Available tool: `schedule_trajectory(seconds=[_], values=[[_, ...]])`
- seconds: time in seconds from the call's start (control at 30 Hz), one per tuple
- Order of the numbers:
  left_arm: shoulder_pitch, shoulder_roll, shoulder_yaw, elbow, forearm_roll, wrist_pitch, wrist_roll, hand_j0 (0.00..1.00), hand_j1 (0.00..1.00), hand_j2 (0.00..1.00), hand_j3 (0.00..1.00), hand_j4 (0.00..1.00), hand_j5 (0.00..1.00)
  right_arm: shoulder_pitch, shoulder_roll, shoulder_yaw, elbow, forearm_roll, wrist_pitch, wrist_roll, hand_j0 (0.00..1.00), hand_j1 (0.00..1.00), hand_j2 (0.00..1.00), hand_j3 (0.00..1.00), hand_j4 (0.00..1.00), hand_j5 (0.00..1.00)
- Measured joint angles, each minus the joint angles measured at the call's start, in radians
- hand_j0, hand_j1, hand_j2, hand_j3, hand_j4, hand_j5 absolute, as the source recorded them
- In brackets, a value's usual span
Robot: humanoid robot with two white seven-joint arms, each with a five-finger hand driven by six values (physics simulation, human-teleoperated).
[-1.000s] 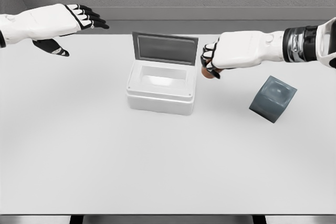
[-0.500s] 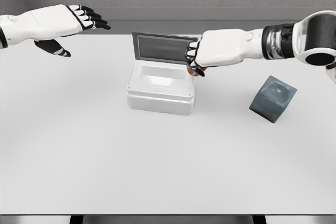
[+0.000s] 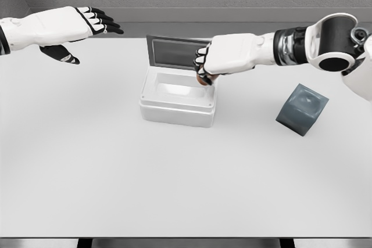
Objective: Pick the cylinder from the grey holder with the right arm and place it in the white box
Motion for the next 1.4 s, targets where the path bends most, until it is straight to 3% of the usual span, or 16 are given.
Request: schedule_trajectory(seconds=[0.43,0.6,0.73,0.97,1.17,1.4], values=[[0.003,-0.019,0.0,0.015,-0.001,0.0,0.0,1.0,1.0,1.0,1.0,1.0,1.0,-0.009,0.007,-0.021,-0.026,-0.011,0.0,0.0,0.99,0.99,0.99,0.99,0.99,0.99],[-0.005,-0.04,-0.005,0.032,-0.002,0.0,-0.001,1.0,1.0,1.0,1.0,1.0,1.0,0.032,-0.151,-0.112,-0.162,-0.14,0.0,0.0,0.99,0.99,0.99,0.99,0.99,0.99],[-0.018,-0.076,-0.007,0.065,-0.028,0.0,-0.002,1.0,1.0,1.0,1.0,1.0,1.0,0.186,-0.26,-0.261,-0.22,-0.307,-0.002,0.0,0.99,0.99,0.99,0.99,0.99,0.99],[-0.052,-0.16,-0.008,0.178,-0.08,0.0,-0.003,1.0,1.0,1.0,1.0,1.0,1.0,0.522,-0.309,-0.654,-0.242,-0.622,-0.002,0.0,0.99,0.99,0.99,0.99,0.99,0.99],[-0.061,-0.202,-0.014,0.207,-0.096,0.0,-0.003,1.0,1.0,1.0,1.0,1.0,1.0,0.725,-0.29,-0.753,-0.243,-0.872,-0.001,0.0,1.0,1.0,1.0,1.0,1.0,1.0],[-0.083,-0.254,-0.015,0.256,-0.12,0.0,-0.003,1.0,1.0,1.0,1.0,1.0,1.0,0.897,-0.182,-0.867,-0.243,-0.921,-0.001,0.0,1.0,1.0,1.0,1.0,1.0,1.0]])
